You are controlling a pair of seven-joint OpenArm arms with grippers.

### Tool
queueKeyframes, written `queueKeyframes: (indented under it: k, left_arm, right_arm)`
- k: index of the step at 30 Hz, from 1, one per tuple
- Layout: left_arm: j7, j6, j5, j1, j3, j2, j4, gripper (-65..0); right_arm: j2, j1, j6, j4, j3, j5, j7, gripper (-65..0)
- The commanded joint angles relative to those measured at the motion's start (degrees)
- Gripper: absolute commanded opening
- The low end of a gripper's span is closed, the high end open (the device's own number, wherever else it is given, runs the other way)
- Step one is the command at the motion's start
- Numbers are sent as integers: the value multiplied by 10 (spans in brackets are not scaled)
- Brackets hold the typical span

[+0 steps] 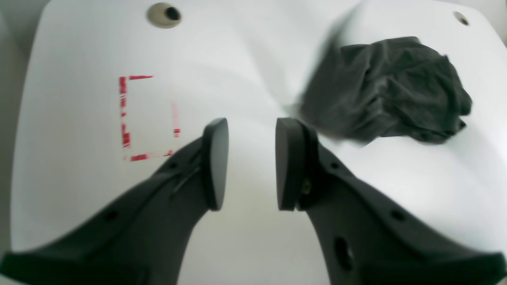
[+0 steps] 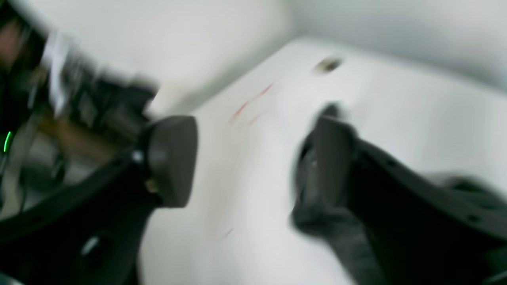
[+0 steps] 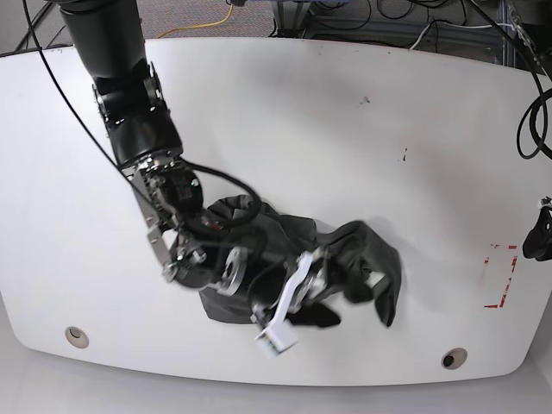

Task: Layout the t-shirt on the table in an organized manner, then fold the t-shirt properly
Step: 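Drag the bunched shirt with the right gripper and grasp its edge with the left gripper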

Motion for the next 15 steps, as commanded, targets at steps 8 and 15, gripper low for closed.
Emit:
queueKeyframes:
  k: [8,15]
  left_arm:
    - [-10,-1,-7,-6,97,48,37,-460]
    - [-12,-1,10,-32,167,113,39,-460]
  right_arm:
    - [85,-92,-8,27,90,4,27,-89]
    - [131,-175,-8,5,177,4,29,-89]
